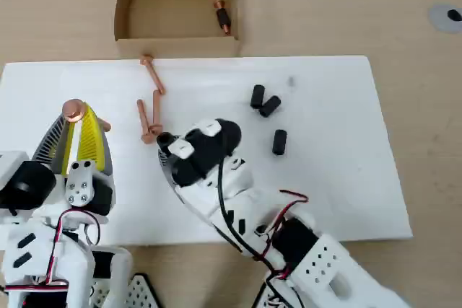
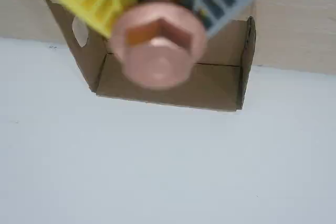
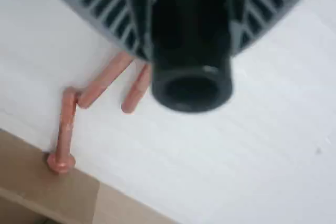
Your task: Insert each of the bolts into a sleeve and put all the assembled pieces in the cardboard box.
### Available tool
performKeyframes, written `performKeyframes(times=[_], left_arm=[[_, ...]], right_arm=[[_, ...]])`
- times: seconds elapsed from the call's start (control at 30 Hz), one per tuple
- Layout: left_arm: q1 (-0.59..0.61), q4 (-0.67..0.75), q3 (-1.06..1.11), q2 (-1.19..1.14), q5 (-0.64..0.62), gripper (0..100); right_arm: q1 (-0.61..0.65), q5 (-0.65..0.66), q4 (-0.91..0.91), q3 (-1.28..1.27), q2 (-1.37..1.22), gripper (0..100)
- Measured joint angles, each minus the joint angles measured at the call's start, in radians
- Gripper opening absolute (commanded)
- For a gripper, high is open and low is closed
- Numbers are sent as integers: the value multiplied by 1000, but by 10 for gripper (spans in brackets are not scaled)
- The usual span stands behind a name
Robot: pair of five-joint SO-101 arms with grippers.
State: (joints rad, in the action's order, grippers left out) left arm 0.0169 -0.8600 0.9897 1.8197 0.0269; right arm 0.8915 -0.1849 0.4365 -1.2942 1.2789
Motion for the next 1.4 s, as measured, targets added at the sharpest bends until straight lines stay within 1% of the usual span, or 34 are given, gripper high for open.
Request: performKeyframes(times=[0.13,0.23,0.33,0.43,0.63,0.8,1.0,1.1,1.4], left_arm=[[0,0,-8,0,0,7],[0,0,-48,2,0,7],[-3,0,-81,2,0,6],[-66,0,-100,2,0,6],[-236,0,-103,2,0,6],[-278,0,-101,2,0,6],[-399,2,-31,0,-2,6],[-423,2,-17,2,-2,6],[-427,9,34,2,-2,6]], right_arm=[[0,0,-118,-89,46,10],[0,0,-221,-163,69,10],[0,0,-287,-210,91,10],[0,0,-324,-238,110,10],[0,0,-334,-270,161,10],[0,0,-334,-310,207,10],[2,0,-334,-362,299,10],[2,0,-334,-387,345,10],[0,0,-333,-407,408,10]])
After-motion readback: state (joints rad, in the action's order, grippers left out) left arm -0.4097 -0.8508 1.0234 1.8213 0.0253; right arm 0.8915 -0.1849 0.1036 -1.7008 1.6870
